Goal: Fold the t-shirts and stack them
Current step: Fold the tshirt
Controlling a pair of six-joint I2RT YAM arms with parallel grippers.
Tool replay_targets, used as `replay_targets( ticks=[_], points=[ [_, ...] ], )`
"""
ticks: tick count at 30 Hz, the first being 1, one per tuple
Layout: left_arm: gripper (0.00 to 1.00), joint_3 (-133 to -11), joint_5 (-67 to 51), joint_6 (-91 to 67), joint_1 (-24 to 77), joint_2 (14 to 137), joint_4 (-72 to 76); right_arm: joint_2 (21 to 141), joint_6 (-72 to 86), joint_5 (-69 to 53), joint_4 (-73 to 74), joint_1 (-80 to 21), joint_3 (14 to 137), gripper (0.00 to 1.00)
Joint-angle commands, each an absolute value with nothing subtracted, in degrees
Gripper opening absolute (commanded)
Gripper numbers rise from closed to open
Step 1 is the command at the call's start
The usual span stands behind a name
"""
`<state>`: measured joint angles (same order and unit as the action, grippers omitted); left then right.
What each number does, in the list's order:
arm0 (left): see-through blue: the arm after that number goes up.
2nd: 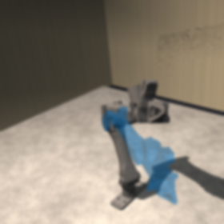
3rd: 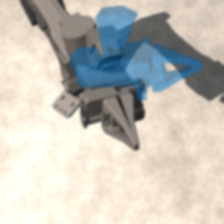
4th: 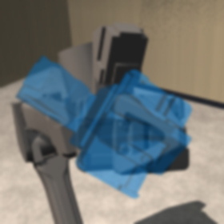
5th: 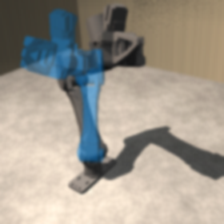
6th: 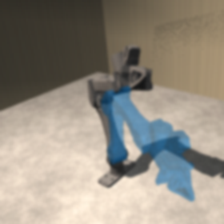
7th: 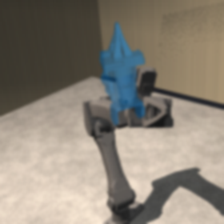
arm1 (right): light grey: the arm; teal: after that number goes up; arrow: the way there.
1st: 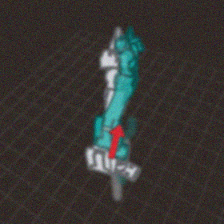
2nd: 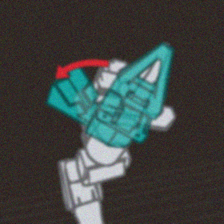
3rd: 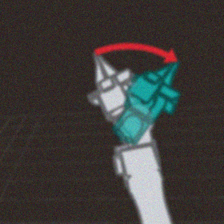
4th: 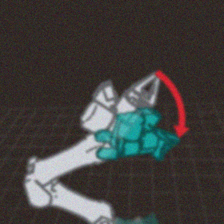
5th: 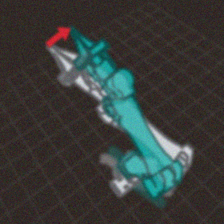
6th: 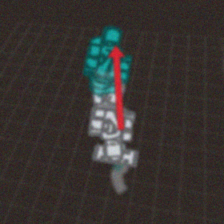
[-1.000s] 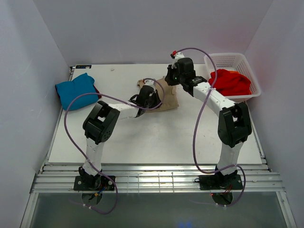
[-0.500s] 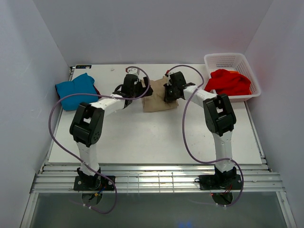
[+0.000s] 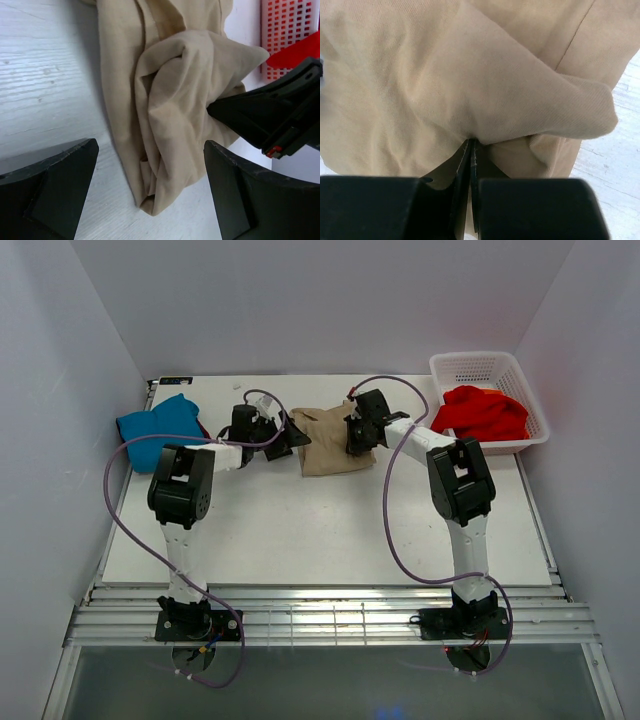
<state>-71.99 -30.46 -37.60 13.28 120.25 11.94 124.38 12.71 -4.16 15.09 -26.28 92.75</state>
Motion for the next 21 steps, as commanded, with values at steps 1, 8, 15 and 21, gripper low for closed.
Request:
replay_targets(
  ticks=[1,8,15,21],
  points=[
    [0.98,-70.9,-36.2,-40.0,13.7,121.2,14.1,126.7,12.0,-2.3,19.0,-26.3,96.0,0.08],
    [0.98,-71.0,-38.0,-41.7,13.8,125.0,16.1,127.8,12.0,-2.7,19.9,-26.3,97.5,0.08],
    [0.98,-72.1,-36.1,-41.6,14.6,127.1,16.6,128.7,12.4,-4.1,19.5,-26.6,97.2,0.08],
    [0.98,-75.6,-34.4,-42.8,17.6,130.5,16.8,128.8,12.8,-4.9,19.0,-27.3,96.1,0.08]
  ],
)
